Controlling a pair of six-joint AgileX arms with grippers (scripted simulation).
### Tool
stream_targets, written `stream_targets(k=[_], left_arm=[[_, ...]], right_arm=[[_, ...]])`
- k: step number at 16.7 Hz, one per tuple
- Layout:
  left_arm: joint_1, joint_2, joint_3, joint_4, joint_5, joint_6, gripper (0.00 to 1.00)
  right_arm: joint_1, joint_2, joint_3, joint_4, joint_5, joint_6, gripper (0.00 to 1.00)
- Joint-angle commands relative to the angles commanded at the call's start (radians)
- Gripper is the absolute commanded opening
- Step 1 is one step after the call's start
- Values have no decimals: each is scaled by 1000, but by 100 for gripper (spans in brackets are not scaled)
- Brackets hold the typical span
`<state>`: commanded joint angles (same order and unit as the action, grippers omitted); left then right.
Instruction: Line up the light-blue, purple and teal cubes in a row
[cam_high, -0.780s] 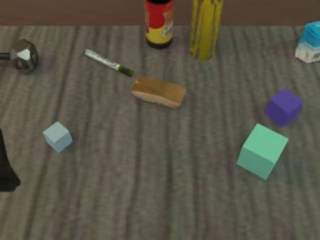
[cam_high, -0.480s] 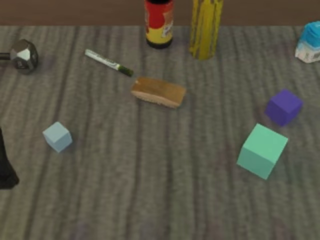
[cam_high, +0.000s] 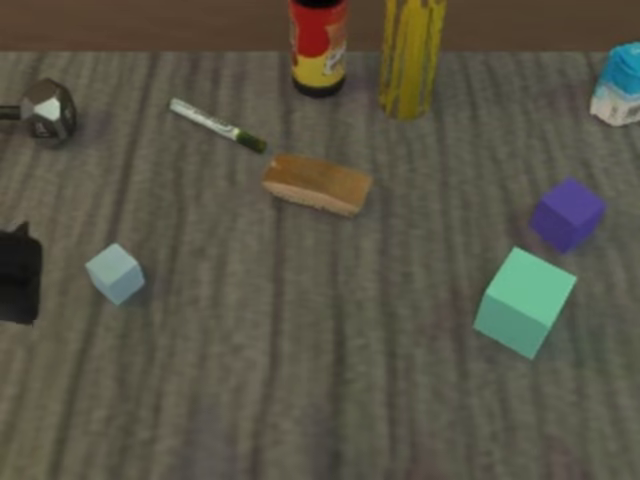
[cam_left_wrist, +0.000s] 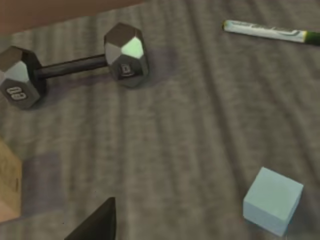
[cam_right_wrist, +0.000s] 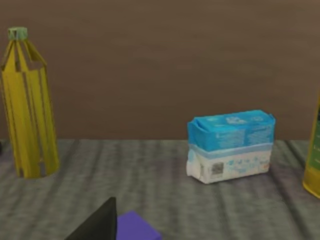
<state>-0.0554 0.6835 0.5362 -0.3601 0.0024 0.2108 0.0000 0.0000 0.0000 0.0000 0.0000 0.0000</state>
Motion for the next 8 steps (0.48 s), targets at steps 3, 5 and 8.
stream_targets(k=[3,5,8], left_arm=[[-22,342,219,-163,-1,89,100],[-36,559,361,-271,-2,147,100],[-56,839,563,-420,-3,228,100]], right_arm=[[0,0,0,0,0,0,100],[0,0,0,0,0,0,100],[0,0,0,0,0,0,100]])
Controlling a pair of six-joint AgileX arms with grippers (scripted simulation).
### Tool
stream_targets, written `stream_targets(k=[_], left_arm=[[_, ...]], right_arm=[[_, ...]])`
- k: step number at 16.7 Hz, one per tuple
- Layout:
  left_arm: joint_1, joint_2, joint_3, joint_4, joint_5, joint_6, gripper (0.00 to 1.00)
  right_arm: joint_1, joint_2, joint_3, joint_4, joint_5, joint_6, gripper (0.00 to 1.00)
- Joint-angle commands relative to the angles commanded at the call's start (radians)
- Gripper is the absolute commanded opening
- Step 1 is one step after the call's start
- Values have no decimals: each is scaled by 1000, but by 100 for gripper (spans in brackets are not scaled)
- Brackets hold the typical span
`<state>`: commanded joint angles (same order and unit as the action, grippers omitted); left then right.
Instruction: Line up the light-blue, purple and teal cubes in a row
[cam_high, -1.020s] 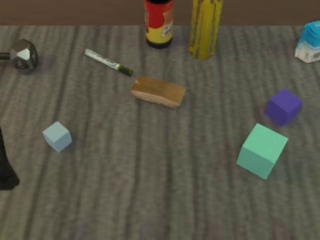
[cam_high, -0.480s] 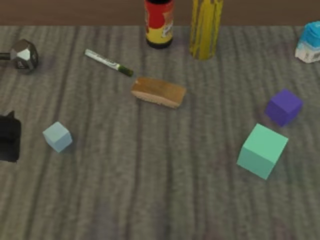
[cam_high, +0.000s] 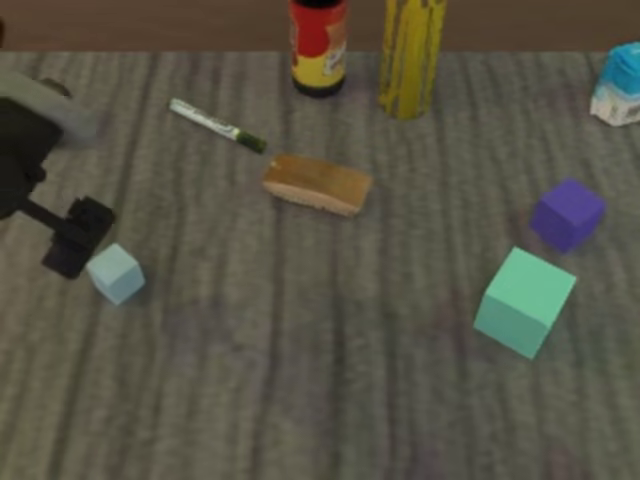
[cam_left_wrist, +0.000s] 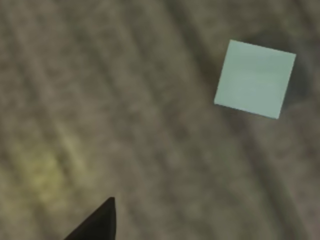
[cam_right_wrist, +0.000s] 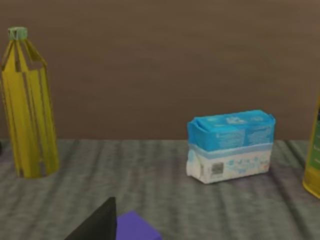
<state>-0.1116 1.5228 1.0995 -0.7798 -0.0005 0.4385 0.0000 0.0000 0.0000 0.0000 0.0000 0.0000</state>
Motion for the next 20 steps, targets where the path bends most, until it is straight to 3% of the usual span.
stream_targets(k=[5,9,16,20], left_arm=[[-25,363,282,-182,1,104,100],[-35,511,410,-253,2,149,100],[-32,531,422,-257,2,154,100],[-35,582,366,-151,3,157,100]], right_arm=[[0,0,0,0,0,0,100],[0,0,0,0,0,0,100],[0,0,0,0,0,0,100],[0,0,0,0,0,0,100]])
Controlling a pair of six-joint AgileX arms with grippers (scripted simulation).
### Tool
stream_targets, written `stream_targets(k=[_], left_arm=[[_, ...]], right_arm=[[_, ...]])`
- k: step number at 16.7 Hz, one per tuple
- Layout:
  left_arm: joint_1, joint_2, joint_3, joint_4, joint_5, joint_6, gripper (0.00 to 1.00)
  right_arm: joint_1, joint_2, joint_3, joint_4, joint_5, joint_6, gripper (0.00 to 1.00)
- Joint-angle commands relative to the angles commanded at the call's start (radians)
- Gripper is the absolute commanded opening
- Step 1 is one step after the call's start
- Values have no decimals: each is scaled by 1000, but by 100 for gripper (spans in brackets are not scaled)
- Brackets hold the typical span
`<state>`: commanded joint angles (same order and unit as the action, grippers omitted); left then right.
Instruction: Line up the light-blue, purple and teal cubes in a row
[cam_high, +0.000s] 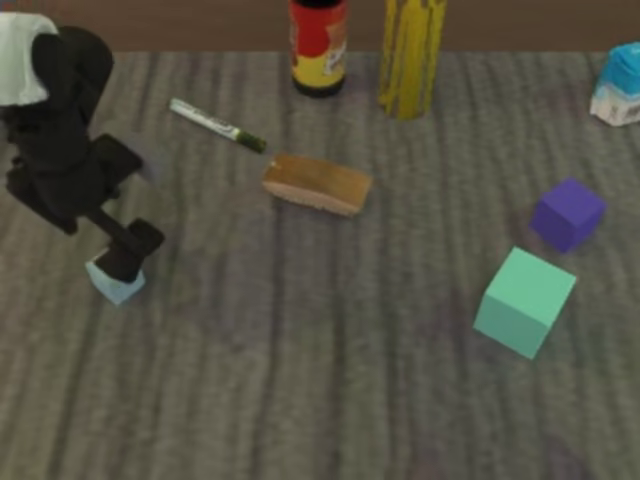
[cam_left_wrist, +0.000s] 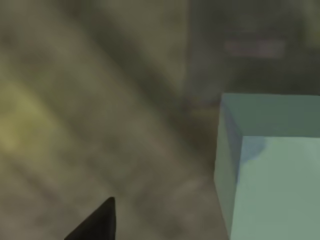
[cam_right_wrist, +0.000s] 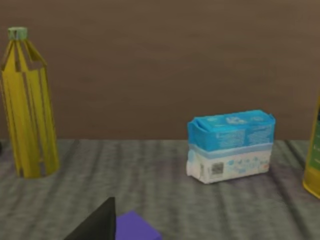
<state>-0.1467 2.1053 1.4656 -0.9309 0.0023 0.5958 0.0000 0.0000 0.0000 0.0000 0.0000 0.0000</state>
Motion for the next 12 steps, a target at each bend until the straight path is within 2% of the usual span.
stream_targets(k=[5,10,12], left_arm=[[0,88,-89,180,1,1,100],[0,97,-97,193,1,1,100],[0,97,-97,193,1,1,85]], right_arm=[[0,0,0,0,0,0,100],[0,0,0,0,0,0,100],[0,0,0,0,0,0,100]])
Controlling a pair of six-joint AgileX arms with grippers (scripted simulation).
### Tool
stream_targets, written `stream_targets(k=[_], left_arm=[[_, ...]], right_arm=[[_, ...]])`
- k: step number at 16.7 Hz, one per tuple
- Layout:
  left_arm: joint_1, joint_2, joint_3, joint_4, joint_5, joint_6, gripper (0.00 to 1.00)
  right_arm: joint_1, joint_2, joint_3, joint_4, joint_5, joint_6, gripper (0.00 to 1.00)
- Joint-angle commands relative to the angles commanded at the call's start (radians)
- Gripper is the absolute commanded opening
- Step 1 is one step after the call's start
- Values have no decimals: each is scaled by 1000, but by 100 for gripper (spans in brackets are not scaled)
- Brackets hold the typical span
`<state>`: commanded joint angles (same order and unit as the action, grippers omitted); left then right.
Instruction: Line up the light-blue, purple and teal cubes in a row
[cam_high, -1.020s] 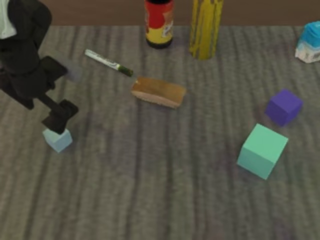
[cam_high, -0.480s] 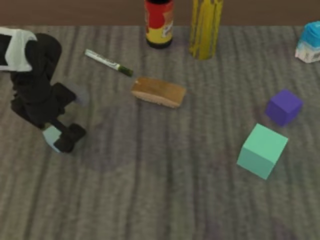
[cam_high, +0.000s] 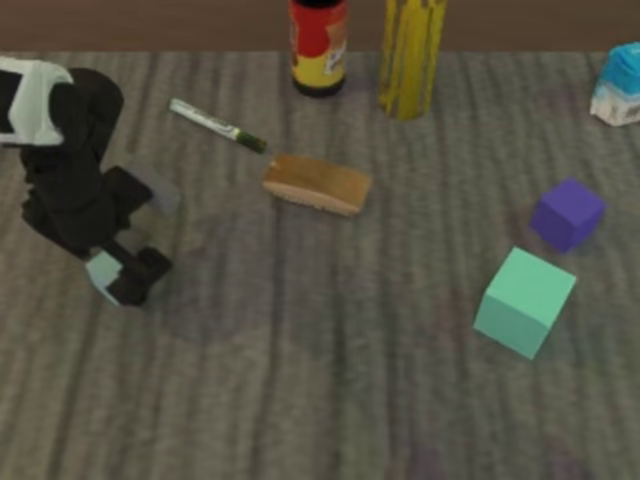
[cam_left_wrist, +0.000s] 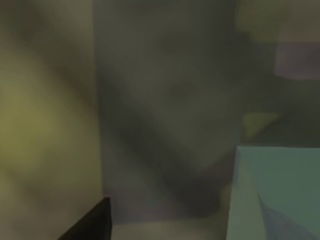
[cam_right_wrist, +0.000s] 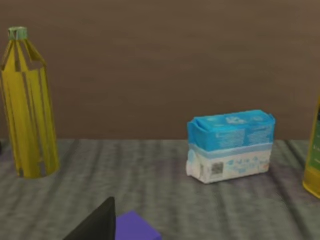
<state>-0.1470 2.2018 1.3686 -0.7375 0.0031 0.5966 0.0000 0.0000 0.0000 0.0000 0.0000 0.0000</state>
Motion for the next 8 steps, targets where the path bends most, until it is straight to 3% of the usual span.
stream_targets(k=[8], left_arm=[[0,0,0,0,0,0,25]], right_arm=[[0,0,0,0,0,0,100]])
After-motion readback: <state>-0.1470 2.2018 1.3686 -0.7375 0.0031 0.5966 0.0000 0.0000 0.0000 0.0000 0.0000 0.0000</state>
